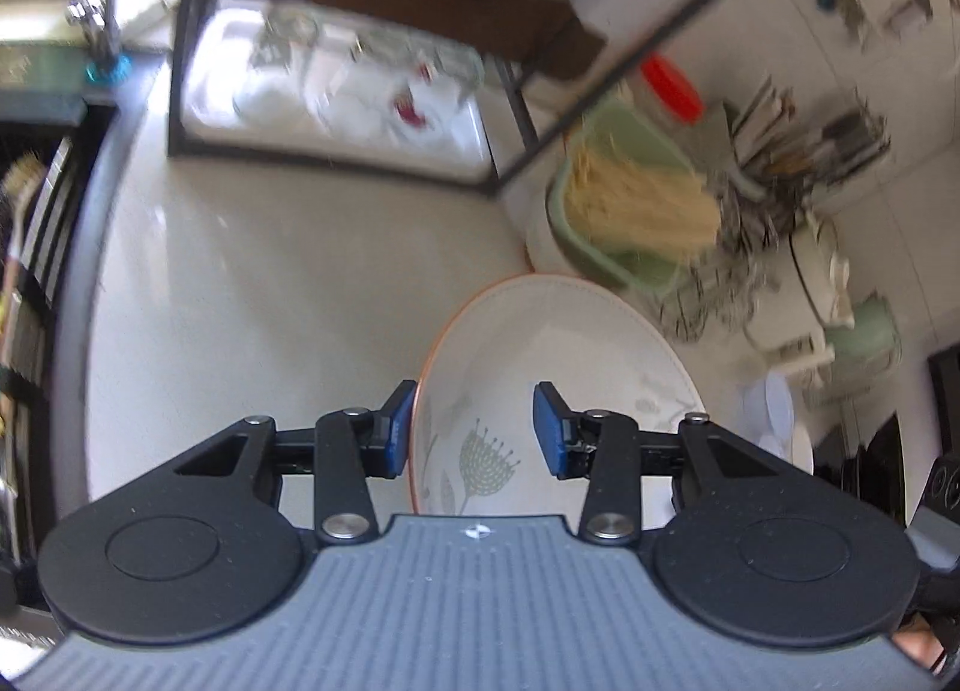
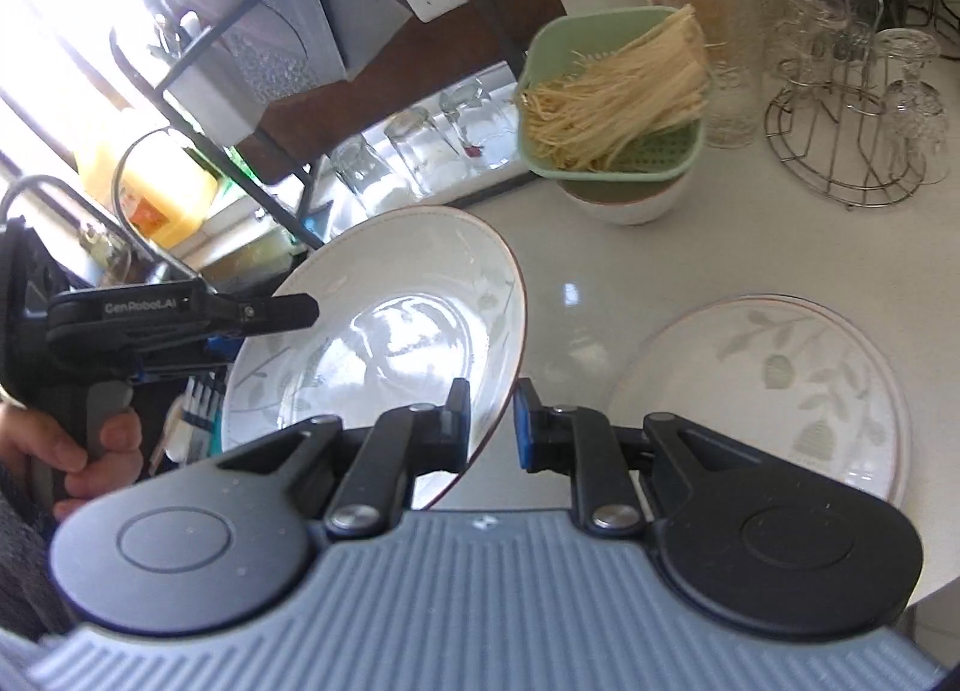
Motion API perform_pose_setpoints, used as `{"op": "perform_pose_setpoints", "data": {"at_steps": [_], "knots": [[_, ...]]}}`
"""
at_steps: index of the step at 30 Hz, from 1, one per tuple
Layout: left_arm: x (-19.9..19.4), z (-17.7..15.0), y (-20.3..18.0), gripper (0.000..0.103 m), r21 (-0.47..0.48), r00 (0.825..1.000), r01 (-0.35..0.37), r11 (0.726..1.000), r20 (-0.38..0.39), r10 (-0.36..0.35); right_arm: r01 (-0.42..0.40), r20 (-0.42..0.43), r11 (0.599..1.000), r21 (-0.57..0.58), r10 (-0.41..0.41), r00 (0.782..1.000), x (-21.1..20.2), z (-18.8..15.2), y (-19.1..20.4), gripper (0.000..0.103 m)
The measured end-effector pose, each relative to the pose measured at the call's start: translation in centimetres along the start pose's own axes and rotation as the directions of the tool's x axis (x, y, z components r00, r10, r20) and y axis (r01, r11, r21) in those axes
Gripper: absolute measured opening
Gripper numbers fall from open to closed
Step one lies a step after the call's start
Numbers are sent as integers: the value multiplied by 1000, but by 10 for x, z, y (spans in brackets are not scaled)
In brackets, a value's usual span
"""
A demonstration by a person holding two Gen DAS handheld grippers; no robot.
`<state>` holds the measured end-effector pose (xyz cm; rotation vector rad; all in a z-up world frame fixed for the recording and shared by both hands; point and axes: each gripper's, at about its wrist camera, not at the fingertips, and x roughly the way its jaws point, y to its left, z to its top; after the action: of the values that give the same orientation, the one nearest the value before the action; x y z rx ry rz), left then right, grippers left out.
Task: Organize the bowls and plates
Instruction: 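Lift the second leaf plate with both grippers and carry it to the stack, then lower the leaf plate onto the plate stack and open both grippers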
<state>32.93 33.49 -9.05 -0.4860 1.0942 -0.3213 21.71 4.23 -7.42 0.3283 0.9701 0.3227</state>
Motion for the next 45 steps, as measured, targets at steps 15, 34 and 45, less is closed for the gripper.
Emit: {"op": "perform_pose_setpoints", "data": {"at_steps": [15, 34, 45], "knots": [[53, -18, -66, 46, 61, 997, 40, 997, -75, -36, 58, 37, 996, 71, -61, 997, -34, -13, -69, 18], [115, -44, -106, 46, 76, 975, -116, 990, -181, 128, 73, -112, 997, -9, -74, 991, 3, -28, -144, 18], [123, -52, -120, 46, 93, 949, -221, 971, -209, 236, 74, -150, 983, -165, -99, 984, 19, -26, -146, 22]]}}
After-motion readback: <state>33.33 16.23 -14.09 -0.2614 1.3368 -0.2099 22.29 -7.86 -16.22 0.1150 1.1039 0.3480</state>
